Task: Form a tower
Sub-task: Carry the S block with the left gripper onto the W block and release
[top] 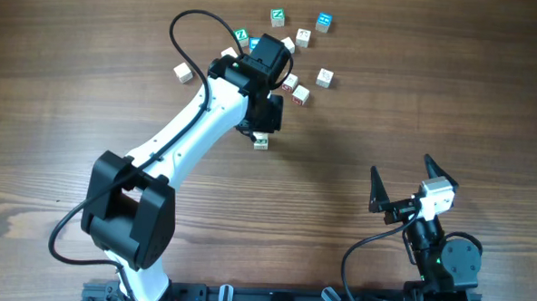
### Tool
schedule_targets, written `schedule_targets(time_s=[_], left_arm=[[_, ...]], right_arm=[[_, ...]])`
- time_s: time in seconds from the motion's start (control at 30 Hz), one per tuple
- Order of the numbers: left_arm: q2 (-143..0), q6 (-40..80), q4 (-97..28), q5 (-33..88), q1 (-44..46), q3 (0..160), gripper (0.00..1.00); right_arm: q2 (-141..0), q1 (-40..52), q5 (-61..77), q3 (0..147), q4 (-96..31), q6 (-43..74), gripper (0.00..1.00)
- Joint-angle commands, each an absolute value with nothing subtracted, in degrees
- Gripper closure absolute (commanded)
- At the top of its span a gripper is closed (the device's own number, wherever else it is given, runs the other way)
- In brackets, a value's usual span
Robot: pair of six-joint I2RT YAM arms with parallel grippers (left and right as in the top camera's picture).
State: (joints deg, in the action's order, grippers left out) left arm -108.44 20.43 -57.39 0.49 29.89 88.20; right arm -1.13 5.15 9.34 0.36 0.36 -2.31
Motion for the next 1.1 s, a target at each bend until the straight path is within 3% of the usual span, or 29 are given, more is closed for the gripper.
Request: schedule_targets(time_s=[0.0, 1.07], left_arm=[[-109.0, 20.4, -56.6, 0.4, 30.2, 86.0, 0.71], [-109.6, 26.0, -53.6, 0.0, 30.2, 83.5, 0.66]], right_arm=[[-0.8, 5.1, 8.6, 0.3, 0.6, -2.9, 0.0], [-0.8, 5.1, 8.6, 0.3, 0.6, -2.9, 0.0]])
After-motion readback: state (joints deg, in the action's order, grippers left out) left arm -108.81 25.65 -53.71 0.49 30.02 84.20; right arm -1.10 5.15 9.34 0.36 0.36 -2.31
